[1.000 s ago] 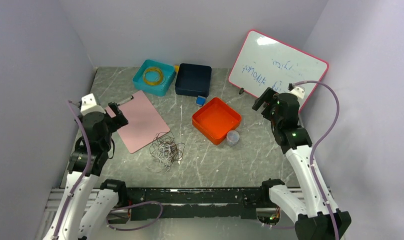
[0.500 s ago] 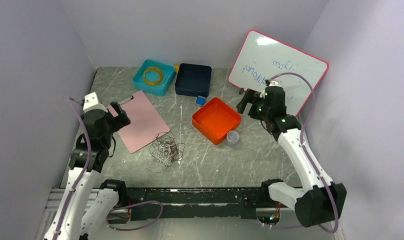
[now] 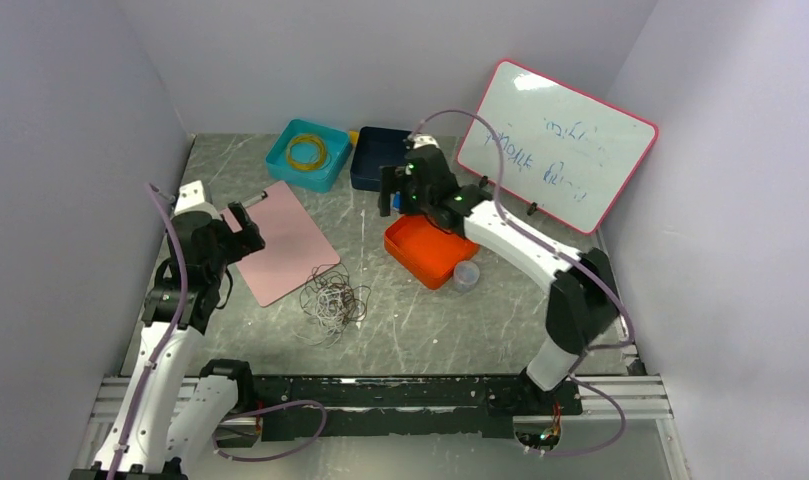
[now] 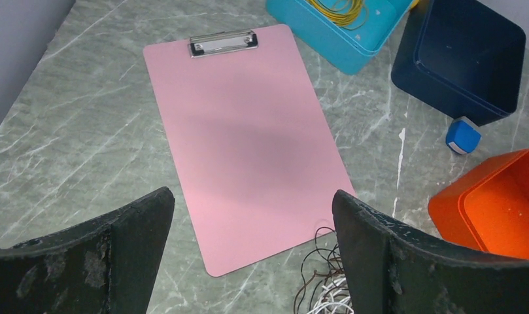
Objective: Untangle the cables
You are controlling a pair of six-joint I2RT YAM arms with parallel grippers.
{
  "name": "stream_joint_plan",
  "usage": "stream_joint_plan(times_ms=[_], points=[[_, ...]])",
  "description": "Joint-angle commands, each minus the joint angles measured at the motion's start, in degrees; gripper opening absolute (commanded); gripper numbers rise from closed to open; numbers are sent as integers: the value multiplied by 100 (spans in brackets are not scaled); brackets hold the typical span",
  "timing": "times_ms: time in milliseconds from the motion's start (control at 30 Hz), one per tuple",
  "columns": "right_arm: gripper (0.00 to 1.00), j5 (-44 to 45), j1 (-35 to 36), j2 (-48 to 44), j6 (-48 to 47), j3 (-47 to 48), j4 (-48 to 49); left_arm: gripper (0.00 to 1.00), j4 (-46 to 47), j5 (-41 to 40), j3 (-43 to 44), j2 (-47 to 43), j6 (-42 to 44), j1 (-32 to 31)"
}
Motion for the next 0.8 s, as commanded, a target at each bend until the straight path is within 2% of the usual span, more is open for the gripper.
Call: stream_joint_plan(times_ms=[0,133,333,567,767], points=[[100,356,114,845,-217,768,357,96,264,451,92,99,310,56],[100,470,112,1770,-435,1816,149,97,632,1002,625,823,402,56],[98,1110,42,2984,-837,3174,-384,85,877,1523,2253,3022,360,56],[89,590,-378,4012,-910,4265,-675,67,932,2206,4205,5198,621,64],[80,-125,-665,4587,-967,4718,-418,50,1223,2739,5152,6422,846,64]])
